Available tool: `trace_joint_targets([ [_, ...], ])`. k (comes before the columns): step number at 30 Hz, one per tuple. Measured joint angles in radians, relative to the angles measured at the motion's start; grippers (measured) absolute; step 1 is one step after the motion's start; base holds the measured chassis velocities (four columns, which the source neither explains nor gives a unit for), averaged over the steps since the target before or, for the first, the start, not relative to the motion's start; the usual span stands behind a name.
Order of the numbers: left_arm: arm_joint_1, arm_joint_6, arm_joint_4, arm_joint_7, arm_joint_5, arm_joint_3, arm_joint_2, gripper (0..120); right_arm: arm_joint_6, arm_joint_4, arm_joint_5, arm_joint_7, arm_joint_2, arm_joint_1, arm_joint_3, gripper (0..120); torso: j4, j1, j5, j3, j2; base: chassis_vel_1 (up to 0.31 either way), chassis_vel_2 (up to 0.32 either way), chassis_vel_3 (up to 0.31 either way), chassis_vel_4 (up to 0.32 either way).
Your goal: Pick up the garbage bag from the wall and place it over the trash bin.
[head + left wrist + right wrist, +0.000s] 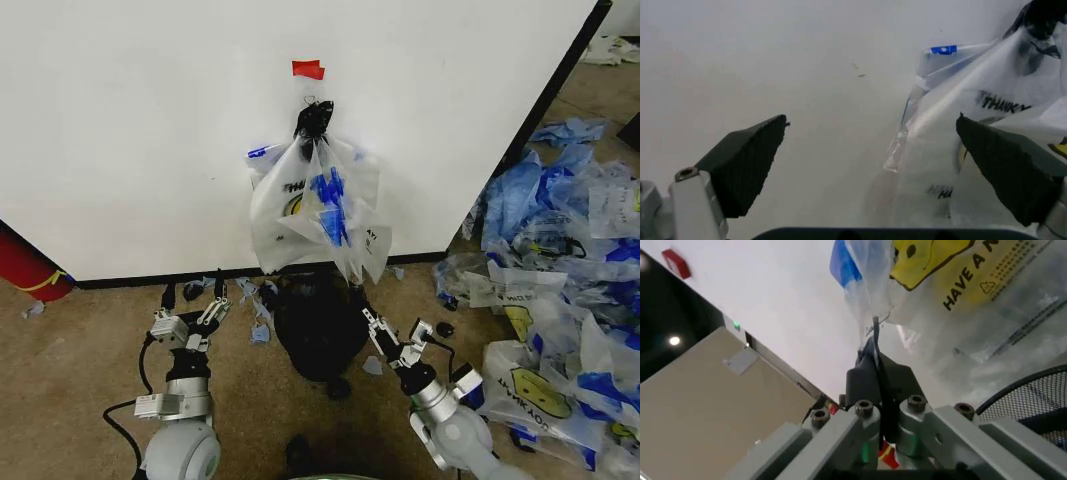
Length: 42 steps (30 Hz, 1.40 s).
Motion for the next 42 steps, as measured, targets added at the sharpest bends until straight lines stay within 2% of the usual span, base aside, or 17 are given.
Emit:
trace_joint_targets([
  [18,-0.014,-0.006,0.011,0.001,0.003,0.017,-0.002,100,0.028,0.018,-0.126,-0.049,-0.059,-0.041,0.017,0,0.0,0.0,0.0002,0.0,0.0,0.0,0.0,0.0,0.0],
  [42,-0.018,-0.004,0.016,0.001,0.003,0.029,-0.007,100,0.043,0.002,-0.165,-0.096,-0.108,-0.083,-0.003,0,0.0,0.0,0.0,0.0,0.0,0.0,0.0,0.0,0.0],
])
